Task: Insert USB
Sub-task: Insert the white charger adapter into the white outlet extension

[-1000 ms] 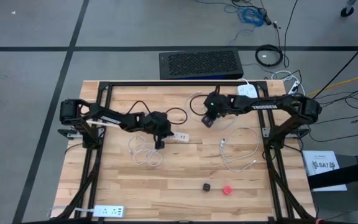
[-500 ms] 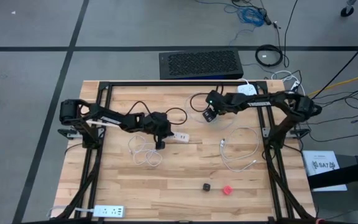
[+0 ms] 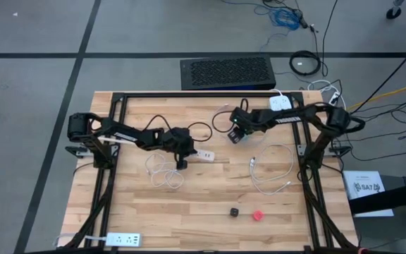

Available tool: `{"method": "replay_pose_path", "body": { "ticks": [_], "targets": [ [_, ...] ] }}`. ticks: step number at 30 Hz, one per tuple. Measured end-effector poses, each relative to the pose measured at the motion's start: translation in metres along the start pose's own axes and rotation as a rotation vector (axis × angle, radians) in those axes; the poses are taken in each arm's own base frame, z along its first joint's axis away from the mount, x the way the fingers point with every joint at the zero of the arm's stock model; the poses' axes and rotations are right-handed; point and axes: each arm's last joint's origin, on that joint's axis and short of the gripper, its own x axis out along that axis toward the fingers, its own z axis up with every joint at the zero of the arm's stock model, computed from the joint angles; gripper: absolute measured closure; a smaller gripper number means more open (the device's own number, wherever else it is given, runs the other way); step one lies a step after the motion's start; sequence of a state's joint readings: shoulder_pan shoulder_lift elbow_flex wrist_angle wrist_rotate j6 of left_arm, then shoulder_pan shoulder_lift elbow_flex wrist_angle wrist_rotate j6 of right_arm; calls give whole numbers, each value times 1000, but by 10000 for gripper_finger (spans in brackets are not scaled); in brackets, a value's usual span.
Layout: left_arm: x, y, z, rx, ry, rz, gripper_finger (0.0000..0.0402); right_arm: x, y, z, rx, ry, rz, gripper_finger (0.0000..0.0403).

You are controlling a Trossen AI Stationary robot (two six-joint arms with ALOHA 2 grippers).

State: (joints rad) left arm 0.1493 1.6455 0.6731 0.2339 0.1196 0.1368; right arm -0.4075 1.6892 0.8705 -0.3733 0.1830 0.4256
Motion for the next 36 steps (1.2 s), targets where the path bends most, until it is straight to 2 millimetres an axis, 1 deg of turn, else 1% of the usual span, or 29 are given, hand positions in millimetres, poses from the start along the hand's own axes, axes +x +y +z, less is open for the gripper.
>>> {"method": "replay_pose_path", "body": {
  "ticks": [2,3,8,10,17,21,26,29,32,36],
  "targets": [
    [0,0,0,0,-1,1,398,-5,4,4,-25,-26,16,300],
    [0,0,0,0,-4,1,398,-8,7,7,-35,-39,23,318],
    [0,0,1,0,-13,3,398,-18,21,18,-95,-83,54,385],
    [0,0,1,0,-13,4,398,-24,26,23,-120,-104,67,401],
    [0,0,1,-3,-16,4,398,-43,41,36,-204,-118,84,398],
    [0,0,2,-3,-18,4,398,-52,45,41,-234,-103,81,392],
    [0,1,2,-17,-18,4,398,-54,46,45,-282,-129,90,370],
    [0,1,2,-23,-18,4,398,-55,48,48,-353,-166,97,361],
    [0,1,2,-23,-19,4,398,-56,49,50,-387,-195,103,365],
    [0,1,2,-23,-19,9,398,-55,47,50,-400,-184,98,380]
  ]
}}
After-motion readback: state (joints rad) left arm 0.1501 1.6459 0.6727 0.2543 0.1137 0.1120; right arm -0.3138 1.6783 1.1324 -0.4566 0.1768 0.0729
